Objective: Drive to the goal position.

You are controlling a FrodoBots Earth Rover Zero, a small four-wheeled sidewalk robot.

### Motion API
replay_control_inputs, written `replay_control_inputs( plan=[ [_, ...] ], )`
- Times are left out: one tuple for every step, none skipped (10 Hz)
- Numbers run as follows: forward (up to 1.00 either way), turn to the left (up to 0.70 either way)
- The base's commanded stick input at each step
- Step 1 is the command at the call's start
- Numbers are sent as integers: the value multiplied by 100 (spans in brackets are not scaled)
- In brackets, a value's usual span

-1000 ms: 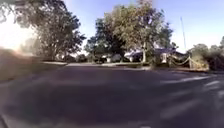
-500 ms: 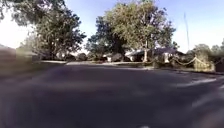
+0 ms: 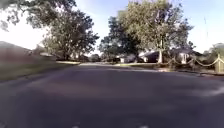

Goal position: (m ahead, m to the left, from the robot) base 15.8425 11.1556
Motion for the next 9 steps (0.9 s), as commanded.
replay_control_inputs(
  plan=[
    [100, 33],
    [100, 10],
    [100, 3],
    [100, 2],
    [100, 2],
    [100, 1],
    [100, 0],
    [100, 2],
    [100, 1]
  ],
)
